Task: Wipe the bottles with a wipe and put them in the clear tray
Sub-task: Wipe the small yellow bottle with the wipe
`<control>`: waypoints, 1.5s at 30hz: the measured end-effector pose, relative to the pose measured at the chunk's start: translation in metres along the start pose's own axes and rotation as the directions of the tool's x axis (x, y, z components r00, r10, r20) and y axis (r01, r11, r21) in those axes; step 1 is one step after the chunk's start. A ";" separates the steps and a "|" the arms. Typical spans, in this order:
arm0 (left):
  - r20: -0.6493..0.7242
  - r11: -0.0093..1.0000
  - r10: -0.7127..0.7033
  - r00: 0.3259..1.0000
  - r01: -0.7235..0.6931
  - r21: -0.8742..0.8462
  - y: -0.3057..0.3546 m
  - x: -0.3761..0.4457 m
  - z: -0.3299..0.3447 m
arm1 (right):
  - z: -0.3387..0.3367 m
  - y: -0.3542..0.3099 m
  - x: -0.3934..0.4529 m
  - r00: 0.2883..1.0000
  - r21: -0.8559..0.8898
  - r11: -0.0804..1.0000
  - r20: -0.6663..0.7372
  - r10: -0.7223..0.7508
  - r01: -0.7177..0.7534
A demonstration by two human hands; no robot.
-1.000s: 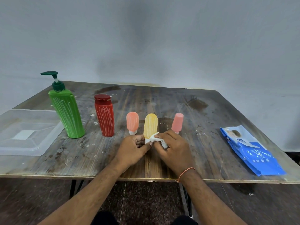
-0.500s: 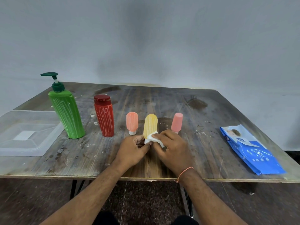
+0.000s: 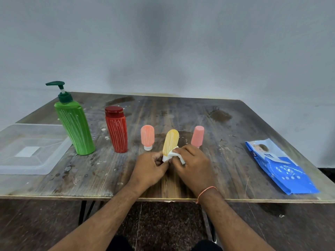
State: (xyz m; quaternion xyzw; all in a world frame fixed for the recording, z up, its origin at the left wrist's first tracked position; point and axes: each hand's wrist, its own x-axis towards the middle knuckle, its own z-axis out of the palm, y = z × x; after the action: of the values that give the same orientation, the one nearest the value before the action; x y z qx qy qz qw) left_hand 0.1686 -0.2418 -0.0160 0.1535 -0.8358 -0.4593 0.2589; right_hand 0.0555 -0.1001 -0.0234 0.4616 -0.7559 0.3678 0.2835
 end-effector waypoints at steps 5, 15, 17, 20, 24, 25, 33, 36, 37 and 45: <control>-0.014 1.000 0.006 1.000 -0.006 0.020 0.001 -0.001 -0.001 | -0.002 -0.002 0.000 0.998 0.001 0.998 0.023 -0.056 0.056; -0.040 0.999 -0.052 0.998 0.051 -0.019 0.002 -0.001 -0.001 | -0.002 -0.002 0.000 0.997 0.002 0.998 0.037 -0.065 0.065; -0.039 0.996 -0.075 0.996 0.073 -0.045 0.003 0.000 -0.001 | -0.002 -0.002 0.001 0.999 -0.001 0.999 0.022 -0.045 0.045; -0.051 0.989 -0.116 0.992 0.110 -0.103 0.005 0.000 0.001 | 0.000 0.000 0.001 1.000 -0.002 1.000 -0.006 -0.003 0.003; -0.074 0.988 -0.138 0.988 0.132 -0.080 0.005 0.000 0.001 | 0.002 0.002 0.000 0.998 0.023 0.998 0.023 -0.065 0.065; -0.079 0.988 -0.140 0.987 0.135 -0.072 0.005 0.000 0.001 | 0.002 0.001 0.000 0.997 0.032 0.997 0.027 -0.076 0.075; -0.070 0.990 -0.138 0.988 0.135 -0.050 0.001 0.001 0.002 | 0.003 0.003 0.000 0.999 0.015 0.999 0.018 -0.049 0.049; -0.079 0.991 -0.132 0.988 0.129 -0.039 0.001 0.001 0.002 | 0.001 0.001 0.000 0.996 0.055 0.994 0.008 -0.093 0.093; -0.078 0.991 -0.131 0.988 0.129 -0.038 0.001 0.001 0.002 | 0.000 0.000 0.000 0.996 0.054 0.994 0.007 -0.093 0.093; -0.093 0.991 -0.130 0.987 0.128 -0.029 0.003 0.000 0.004 | 0.001 0.002 0.000 0.998 0.027 0.998 0.009 -0.066 0.065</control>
State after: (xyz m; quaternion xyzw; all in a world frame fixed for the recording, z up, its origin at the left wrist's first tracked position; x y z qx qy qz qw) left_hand 0.1660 -0.2373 -0.0152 0.2259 -0.8056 -0.4768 0.2696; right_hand 0.0538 -0.1008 -0.0244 0.4916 -0.7368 0.3659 0.2854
